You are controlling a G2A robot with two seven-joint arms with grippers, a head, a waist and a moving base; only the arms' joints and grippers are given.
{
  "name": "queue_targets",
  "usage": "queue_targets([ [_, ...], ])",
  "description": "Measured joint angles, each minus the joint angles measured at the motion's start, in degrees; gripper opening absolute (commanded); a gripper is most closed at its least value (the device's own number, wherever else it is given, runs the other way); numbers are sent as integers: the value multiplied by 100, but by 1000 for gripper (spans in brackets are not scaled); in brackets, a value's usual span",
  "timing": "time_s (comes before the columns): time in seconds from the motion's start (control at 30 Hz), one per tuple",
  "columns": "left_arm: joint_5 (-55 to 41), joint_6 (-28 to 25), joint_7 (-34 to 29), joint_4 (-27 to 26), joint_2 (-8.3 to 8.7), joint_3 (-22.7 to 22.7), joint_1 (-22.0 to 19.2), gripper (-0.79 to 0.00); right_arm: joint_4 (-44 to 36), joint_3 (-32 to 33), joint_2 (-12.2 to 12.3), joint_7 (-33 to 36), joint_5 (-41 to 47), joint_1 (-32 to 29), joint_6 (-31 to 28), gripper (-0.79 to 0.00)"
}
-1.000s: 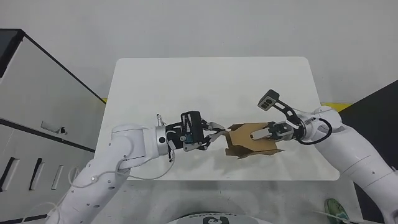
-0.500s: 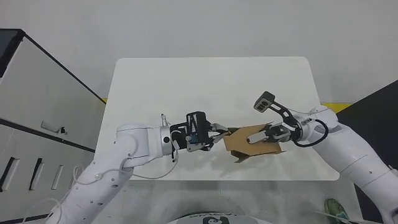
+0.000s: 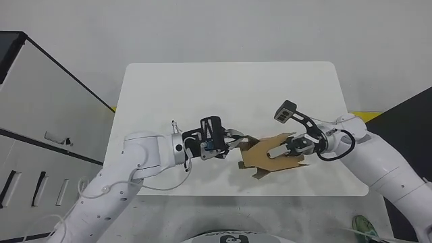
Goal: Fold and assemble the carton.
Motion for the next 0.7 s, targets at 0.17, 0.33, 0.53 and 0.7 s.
queue_targets([
  [0.17,27,-24,-40,-2,4,10,-18,-785,21,-118,32,0,-51,60,0,-785],
  [0.33,30,-50,-16,15,-2,69,-45,-785,6,-217,47,0,-35,114,0,-785],
  [0.53,28,20,15,60,-4,58,-58,-785,77,-269,58,0,5,149,0,-785],
  [0.7,22,27,20,3,25,-85,23,-785,201,-177,67,0,63,117,0,-785],
])
